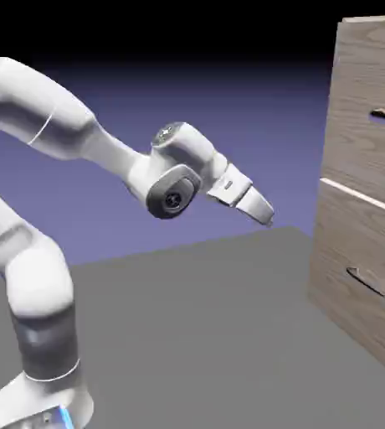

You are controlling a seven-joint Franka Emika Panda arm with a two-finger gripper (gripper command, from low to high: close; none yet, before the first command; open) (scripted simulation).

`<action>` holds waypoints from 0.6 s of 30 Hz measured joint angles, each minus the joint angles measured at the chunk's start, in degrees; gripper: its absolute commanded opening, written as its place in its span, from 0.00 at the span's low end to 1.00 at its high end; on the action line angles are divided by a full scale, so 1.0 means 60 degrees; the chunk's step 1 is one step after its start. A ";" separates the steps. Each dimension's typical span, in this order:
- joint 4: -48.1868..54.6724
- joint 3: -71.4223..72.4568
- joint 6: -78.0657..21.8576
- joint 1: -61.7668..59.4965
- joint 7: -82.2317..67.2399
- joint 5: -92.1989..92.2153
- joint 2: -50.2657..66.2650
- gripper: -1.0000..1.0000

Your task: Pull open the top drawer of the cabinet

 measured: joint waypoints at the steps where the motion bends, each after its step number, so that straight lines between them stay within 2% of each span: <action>1: 0.0157 -0.0316 0.0139 0.0346 0.0180 0.0058 0.0009 0.50; 18: 0.2825 -0.5691 0.2506 0.6229 0.3237 0.1041 0.0162 0.50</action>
